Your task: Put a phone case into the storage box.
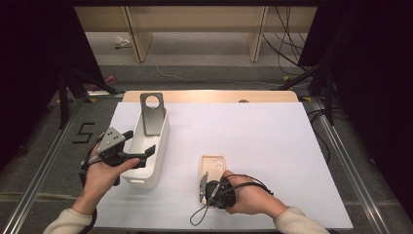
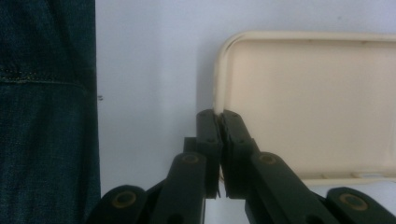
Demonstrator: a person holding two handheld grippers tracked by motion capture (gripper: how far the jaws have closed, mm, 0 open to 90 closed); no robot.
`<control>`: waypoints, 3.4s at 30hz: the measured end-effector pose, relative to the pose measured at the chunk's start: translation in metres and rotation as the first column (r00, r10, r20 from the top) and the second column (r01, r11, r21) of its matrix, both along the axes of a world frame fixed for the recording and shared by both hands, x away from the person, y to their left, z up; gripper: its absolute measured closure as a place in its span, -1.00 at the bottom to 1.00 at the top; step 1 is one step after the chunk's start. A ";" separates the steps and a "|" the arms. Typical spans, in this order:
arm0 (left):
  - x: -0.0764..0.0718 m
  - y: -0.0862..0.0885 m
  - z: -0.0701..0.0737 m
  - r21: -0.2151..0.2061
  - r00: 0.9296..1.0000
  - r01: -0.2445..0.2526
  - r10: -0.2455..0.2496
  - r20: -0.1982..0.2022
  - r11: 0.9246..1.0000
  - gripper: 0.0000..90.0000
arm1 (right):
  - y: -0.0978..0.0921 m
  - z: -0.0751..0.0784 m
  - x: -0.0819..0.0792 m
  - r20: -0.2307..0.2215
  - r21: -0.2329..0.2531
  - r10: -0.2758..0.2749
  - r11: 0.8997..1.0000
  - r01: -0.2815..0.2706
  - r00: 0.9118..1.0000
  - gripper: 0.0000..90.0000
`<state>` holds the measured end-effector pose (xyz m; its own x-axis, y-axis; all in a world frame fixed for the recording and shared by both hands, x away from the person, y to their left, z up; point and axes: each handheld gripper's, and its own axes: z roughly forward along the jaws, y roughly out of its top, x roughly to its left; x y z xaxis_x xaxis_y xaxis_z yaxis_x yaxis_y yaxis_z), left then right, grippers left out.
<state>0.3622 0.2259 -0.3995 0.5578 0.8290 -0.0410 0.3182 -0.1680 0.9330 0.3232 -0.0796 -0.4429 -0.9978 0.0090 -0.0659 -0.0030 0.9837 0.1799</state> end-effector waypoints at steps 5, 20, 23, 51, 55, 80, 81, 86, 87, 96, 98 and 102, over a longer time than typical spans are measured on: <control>0.000 0.000 0.000 -0.001 1.000 0.001 -0.001 0.001 1.000 -0.89 | -0.010 0.008 0.002 0.018 0.076 -0.014 0.997 0.012 1.000 0.95; 0.000 -0.004 -0.001 0.001 1.000 0.009 -0.009 -0.001 1.000 -0.87 | -0.038 0.026 0.011 0.087 0.252 -0.068 0.967 0.045 0.994 0.95; -0.001 -0.004 -0.001 0.003 1.000 0.010 -0.010 -0.002 1.000 -0.87 | -0.041 0.027 0.011 0.089 0.283 -0.075 0.958 0.047 0.993 0.95; 0.025 -0.120 0.020 0.015 0.970 0.221 -0.218 -0.106 0.975 -0.61 | -0.057 0.029 0.009 0.097 0.326 -0.117 0.942 0.080 0.988 0.95; 0.034 -0.134 0.024 0.039 0.968 0.225 -0.218 -0.127 0.974 -0.57 | -0.058 0.030 0.008 0.097 0.330 -0.118 0.941 0.080 0.988 0.95; 0.070 -0.182 0.004 0.097 0.934 0.223 -0.185 -0.305 0.970 -0.23 | -0.054 0.033 0.004 0.119 0.344 -0.113 0.937 0.066 0.986 0.95; 0.071 -0.182 0.003 0.097 0.932 0.224 -0.184 -0.311 0.970 -0.22 | -0.054 0.034 0.004 0.118 0.341 -0.113 0.938 0.067 0.987 0.95; 0.075 -0.185 -0.001 0.099 0.921 0.225 -0.178 -0.346 0.969 -0.11 | -0.053 0.034 0.004 0.123 0.348 -0.115 0.935 0.065 0.986 0.95; 0.075 -0.185 -0.001 0.098 0.920 0.223 -0.176 -0.350 0.970 -0.09 | -0.053 0.034 0.004 0.124 0.344 -0.114 0.937 0.065 0.986 0.95; 0.078 -0.190 -0.004 0.081 0.906 0.214 -0.167 -0.389 0.973 0.12 | -0.053 0.034 0.003 0.128 0.353 -0.115 0.934 0.063 0.985 0.95; 0.078 -0.190 -0.005 0.081 0.905 0.213 -0.165 -0.391 0.974 0.13 | -0.052 0.035 0.003 0.128 0.355 -0.110 0.933 0.058 0.986 0.95; 0.079 -0.190 -0.006 0.075 0.904 0.210 -0.164 -0.395 0.975 0.15 | -0.052 0.034 0.003 0.127 0.350 -0.110 0.935 0.059 0.986 0.95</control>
<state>0.4411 0.0355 -0.4055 0.6628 0.7228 -0.1955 0.6000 -0.3565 0.7161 0.3263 -0.1320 -0.4090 -0.9726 0.1403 -0.1852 0.0267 0.8592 0.5109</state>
